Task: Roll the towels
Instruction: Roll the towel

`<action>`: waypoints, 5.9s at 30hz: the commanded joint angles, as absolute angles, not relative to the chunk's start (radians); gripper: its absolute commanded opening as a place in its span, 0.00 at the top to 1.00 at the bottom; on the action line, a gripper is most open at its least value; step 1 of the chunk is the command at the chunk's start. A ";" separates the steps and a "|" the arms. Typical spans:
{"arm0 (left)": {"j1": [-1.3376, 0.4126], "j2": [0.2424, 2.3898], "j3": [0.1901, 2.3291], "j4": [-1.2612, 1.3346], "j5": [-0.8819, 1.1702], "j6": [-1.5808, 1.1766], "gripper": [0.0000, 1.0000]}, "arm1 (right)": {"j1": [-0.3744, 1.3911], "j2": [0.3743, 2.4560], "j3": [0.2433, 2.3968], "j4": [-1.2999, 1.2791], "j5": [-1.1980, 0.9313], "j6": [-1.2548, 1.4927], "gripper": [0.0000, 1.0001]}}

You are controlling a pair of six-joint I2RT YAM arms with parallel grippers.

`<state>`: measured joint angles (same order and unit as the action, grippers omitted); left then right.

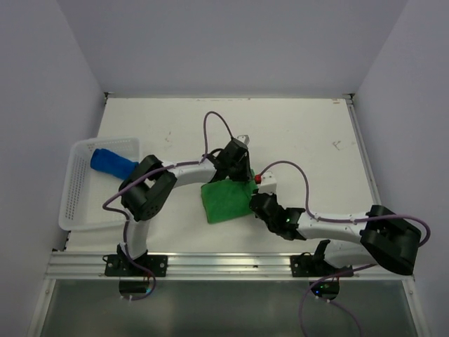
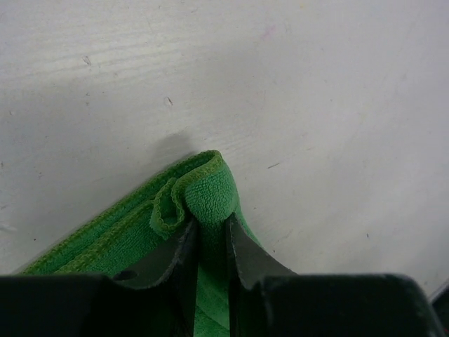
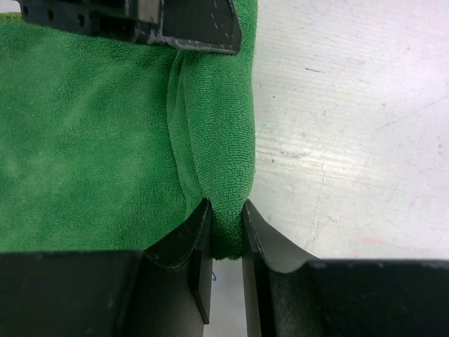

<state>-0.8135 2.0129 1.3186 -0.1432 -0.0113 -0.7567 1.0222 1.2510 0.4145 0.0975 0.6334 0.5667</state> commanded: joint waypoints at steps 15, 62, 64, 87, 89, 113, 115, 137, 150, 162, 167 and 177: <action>-0.677 1.865 1.060 0.354 0.178 -0.747 1.00 | 1.361 1.563 0.724 -0.394 1.064 0.589 1.00; -0.643 1.795 0.851 0.350 0.138 -0.600 1.00 | 1.431 1.804 0.925 -0.347 0.815 0.419 0.84; -0.643 1.795 0.851 0.350 0.138 -0.598 1.00 | 1.424 1.752 0.891 -0.322 0.805 0.448 0.78; -0.646 1.796 0.805 0.382 0.132 -0.604 1.00 | 1.194 1.148 0.595 -0.166 0.600 0.666 0.55; -0.647 1.796 0.805 0.383 0.130 -0.604 1.00 | 1.120 1.080 0.572 -0.131 0.527 0.690 0.55; -0.666 1.792 0.795 0.377 0.112 -0.604 1.00 | 0.845 1.336 0.519 0.158 0.147 0.808 0.46; -0.666 1.787 0.792 0.376 0.106 -0.604 1.00 | 0.845 1.348 0.512 0.164 0.135 0.813 0.46; -0.666 1.727 0.765 0.318 0.064 -0.609 1.00 | 0.845 1.407 0.454 0.241 0.140 0.805 0.91; -0.652 1.657 0.853 0.129 -0.024 -0.548 0.61 | 0.917 1.364 0.545 0.019 0.308 0.638 1.00; -0.620 1.580 0.923 0.002 -0.020 -0.578 0.54 | 1.127 1.471 0.689 -0.123 0.558 0.577 1.00; -0.612 1.556 0.936 -0.046 0.028 -0.609 0.54 | 1.228 1.558 0.803 -0.274 0.719 0.594 1.00; -0.591 1.496 0.930 -0.064 0.092 -0.623 0.54 | 1.374 1.767 1.018 -0.544 0.962 0.615 1.00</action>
